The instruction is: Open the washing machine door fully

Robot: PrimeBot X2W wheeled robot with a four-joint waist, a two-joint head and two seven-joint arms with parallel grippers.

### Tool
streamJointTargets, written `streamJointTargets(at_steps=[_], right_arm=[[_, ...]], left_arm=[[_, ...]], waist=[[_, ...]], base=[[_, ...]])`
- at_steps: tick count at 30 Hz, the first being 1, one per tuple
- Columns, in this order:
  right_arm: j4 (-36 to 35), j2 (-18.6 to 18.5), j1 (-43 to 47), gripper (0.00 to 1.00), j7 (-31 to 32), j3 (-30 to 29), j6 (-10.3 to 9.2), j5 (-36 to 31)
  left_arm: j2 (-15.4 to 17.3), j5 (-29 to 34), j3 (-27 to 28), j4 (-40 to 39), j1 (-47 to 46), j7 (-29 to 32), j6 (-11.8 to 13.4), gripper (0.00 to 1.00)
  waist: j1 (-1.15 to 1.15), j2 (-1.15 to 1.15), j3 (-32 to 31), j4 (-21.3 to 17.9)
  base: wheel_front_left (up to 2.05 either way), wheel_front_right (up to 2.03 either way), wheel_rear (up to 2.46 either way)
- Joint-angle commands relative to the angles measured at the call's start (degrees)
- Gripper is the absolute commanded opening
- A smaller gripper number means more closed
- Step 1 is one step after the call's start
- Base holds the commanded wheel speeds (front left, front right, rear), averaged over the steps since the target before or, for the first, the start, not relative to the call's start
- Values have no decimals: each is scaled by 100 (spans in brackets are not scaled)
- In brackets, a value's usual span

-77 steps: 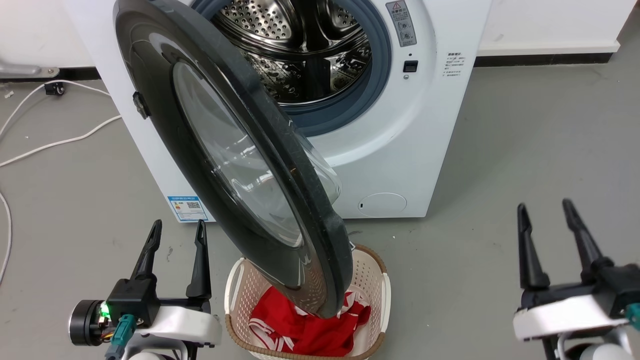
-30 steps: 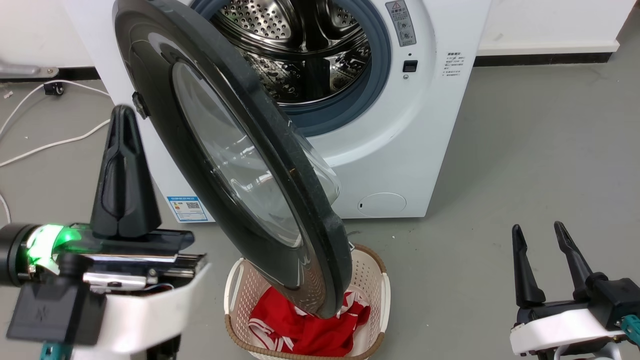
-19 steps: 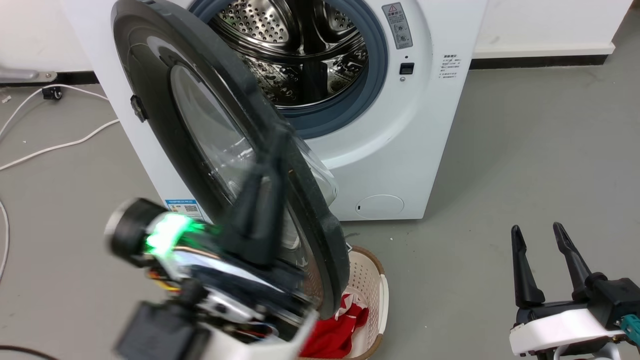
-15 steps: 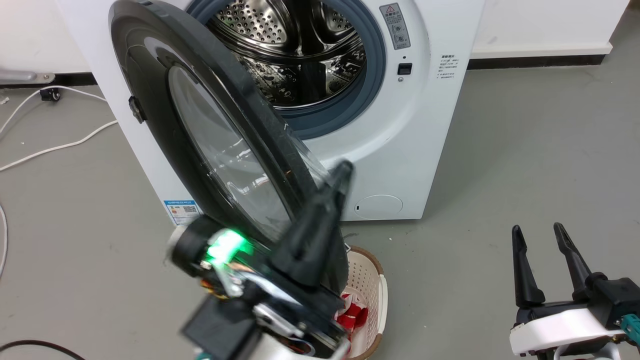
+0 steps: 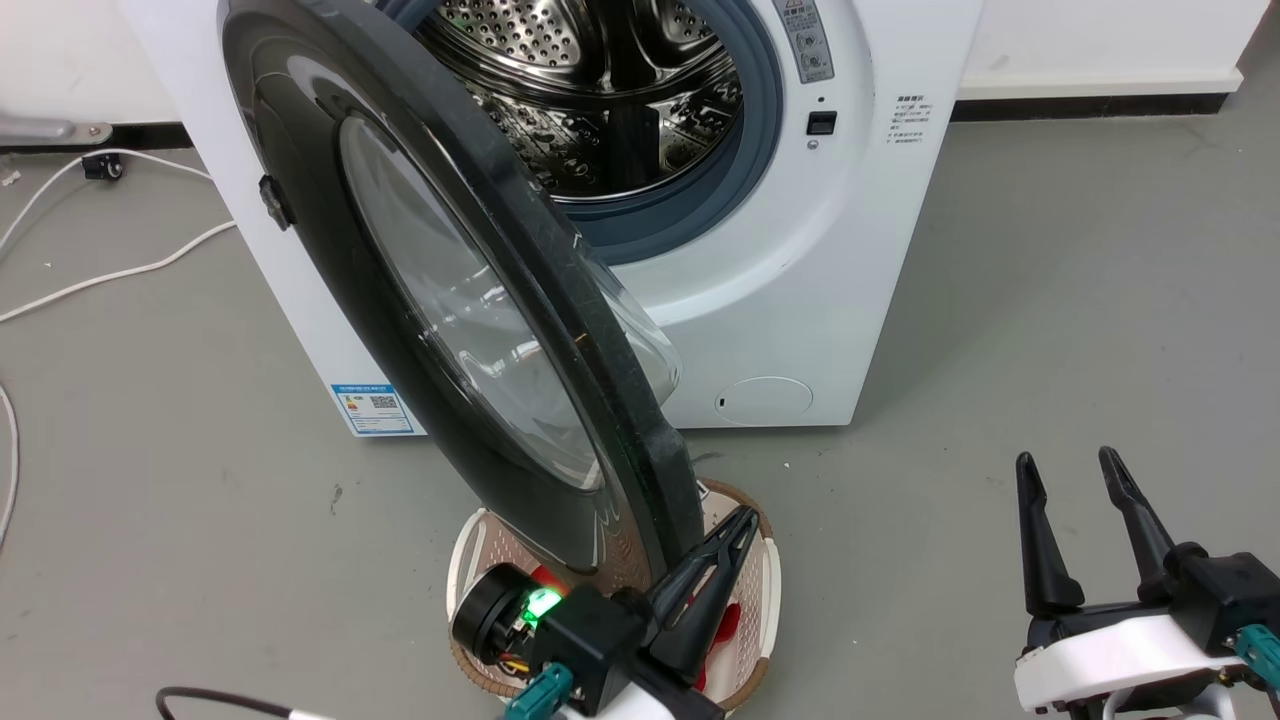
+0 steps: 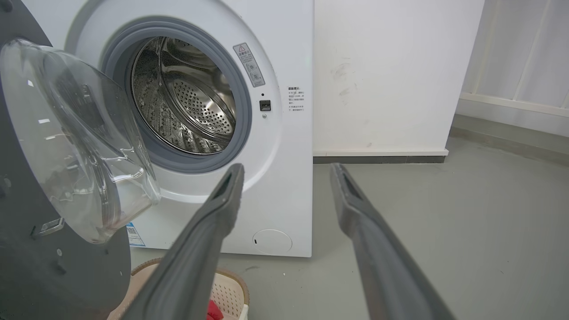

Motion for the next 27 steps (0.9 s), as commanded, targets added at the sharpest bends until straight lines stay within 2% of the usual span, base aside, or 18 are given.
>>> streamJointTargets(at_steps=[1,16,27], right_arm=[[18,13,-109,100,-5,14,-4,47],[127,13,-153,100,27,89,-4,119],[177,13,-164,100,39,101,-4,175]], left_arm=[[-18,-41,33,57,-89,-6,17,0],[-232,-289,139,1313,-958,-267,399,0],[-130,-259,177,1585,-901,-425,577,0]], waist=[[0,0,2,-5],[0,0,96,-207],[0,0,96,-102]], base=[[0,0,0],[0,0,0],[0,0,0]])
